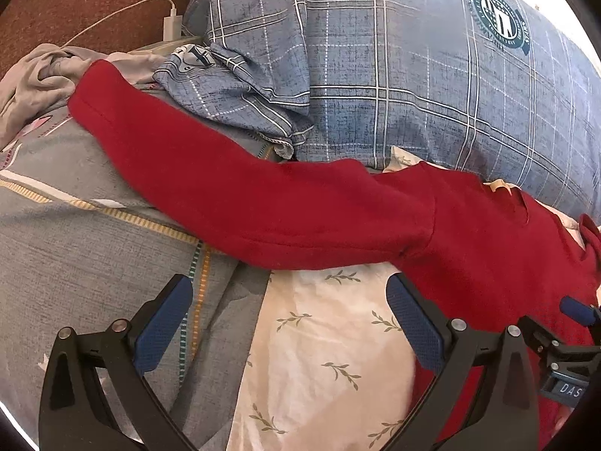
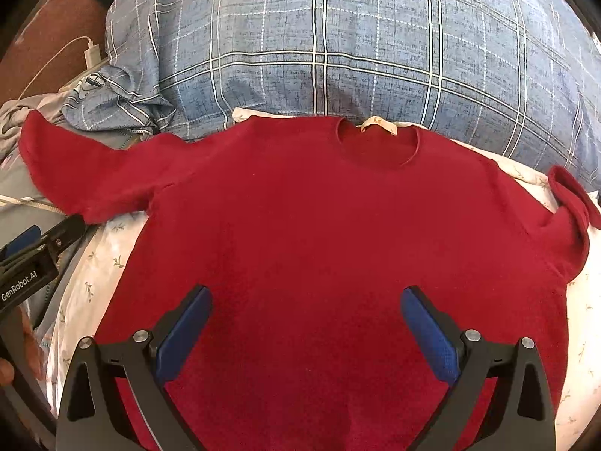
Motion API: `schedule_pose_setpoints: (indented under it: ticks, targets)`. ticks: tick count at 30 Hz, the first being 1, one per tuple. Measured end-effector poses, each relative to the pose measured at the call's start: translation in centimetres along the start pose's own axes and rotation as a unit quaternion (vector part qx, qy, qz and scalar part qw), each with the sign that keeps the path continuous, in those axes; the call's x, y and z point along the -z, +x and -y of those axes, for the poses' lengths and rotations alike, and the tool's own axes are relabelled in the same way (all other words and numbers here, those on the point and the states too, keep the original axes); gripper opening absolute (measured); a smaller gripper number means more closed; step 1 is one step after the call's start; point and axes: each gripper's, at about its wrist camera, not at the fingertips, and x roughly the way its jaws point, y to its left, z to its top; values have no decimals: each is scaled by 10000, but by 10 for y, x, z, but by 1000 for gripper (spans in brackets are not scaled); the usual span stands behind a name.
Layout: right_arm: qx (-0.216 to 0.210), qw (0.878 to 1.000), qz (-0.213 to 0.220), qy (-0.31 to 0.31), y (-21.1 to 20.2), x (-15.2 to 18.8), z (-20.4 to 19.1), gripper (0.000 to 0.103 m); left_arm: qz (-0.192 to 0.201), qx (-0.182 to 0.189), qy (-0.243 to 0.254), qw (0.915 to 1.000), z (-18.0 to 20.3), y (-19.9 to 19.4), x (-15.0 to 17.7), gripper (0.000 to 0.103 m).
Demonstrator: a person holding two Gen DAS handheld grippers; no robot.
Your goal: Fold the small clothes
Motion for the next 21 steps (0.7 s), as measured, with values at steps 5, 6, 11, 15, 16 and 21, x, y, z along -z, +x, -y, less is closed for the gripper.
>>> schedule_pose_setpoints:
  ticks: [5, 6, 11, 15, 16, 21]
  targets:
    - [-46, 10000, -7, 56, 4, -2, 2, 101, -34, -25, 92, 9999, 5, 3, 2, 103]
    - [-50, 10000, 1, 71, 4, -2, 3, 101, -49, -30, 118, 9999, 6, 4, 2, 103]
    - [-40, 9999, 30, 124, 4, -3, 5, 101, -28, -54, 148, 9999, 7, 3, 2, 103]
    - [-56, 9999, 8, 147, 5, -3, 7, 101, 1, -64, 120, 9999, 5, 2, 2, 103]
    - [-55, 9999, 11, 144, 5, -3, 7, 101, -2, -77, 132, 9999, 5, 2, 2, 103]
    - [-80, 9999, 20, 121, 4, -3, 7, 101, -7, -85, 124, 9999, 5, 2, 2, 103]
